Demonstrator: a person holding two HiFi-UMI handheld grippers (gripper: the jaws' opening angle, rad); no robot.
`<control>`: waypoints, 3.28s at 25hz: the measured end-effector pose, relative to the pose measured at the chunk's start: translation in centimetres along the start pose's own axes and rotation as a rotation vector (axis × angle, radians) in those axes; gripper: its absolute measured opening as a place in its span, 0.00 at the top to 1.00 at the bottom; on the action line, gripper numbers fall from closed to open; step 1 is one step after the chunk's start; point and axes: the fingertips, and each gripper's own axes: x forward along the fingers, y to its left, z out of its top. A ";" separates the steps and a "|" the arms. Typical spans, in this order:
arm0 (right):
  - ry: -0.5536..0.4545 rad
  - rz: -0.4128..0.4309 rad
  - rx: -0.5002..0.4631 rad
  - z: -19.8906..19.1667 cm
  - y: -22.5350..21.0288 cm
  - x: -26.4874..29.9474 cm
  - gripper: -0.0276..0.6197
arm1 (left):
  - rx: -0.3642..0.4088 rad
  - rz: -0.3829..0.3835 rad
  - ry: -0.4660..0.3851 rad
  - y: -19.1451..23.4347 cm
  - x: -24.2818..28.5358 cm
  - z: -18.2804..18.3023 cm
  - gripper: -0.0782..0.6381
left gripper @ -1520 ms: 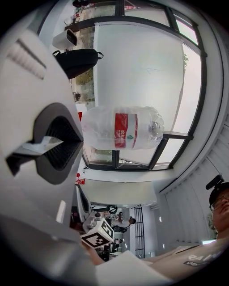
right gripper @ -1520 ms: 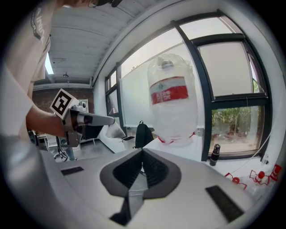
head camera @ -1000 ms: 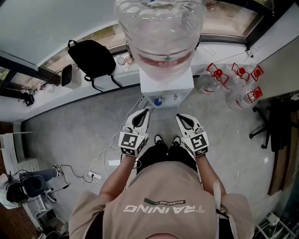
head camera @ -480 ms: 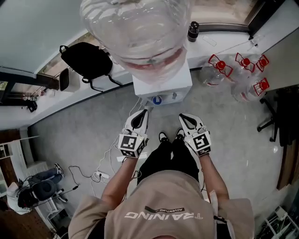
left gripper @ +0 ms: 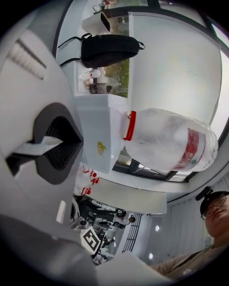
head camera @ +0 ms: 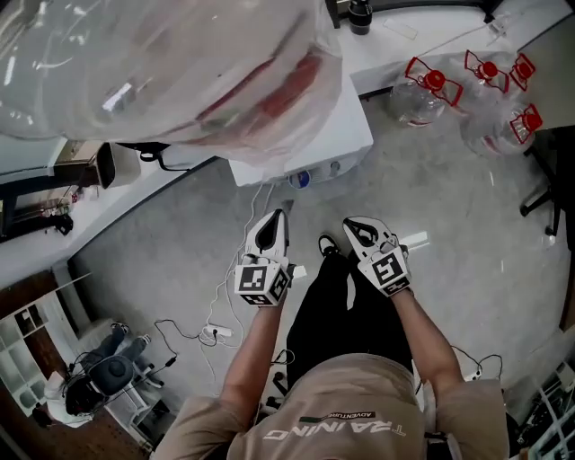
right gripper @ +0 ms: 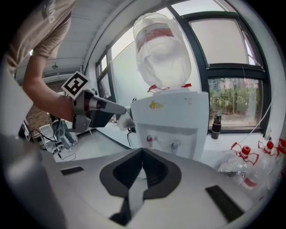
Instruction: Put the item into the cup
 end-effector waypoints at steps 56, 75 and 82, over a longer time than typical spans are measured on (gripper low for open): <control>0.126 0.030 0.047 -15.2 -2.8 11.0 0.94 | 0.075 0.077 0.195 8.1 16.7 -19.0 0.88; 0.100 0.032 0.019 -9.9 -0.4 7.6 0.94 | 0.030 0.039 0.276 4.9 8.7 -19.2 0.88; 0.062 0.002 -0.011 -2.9 -0.3 2.4 0.94 | 0.069 -0.069 0.215 0.4 3.5 -13.6 0.88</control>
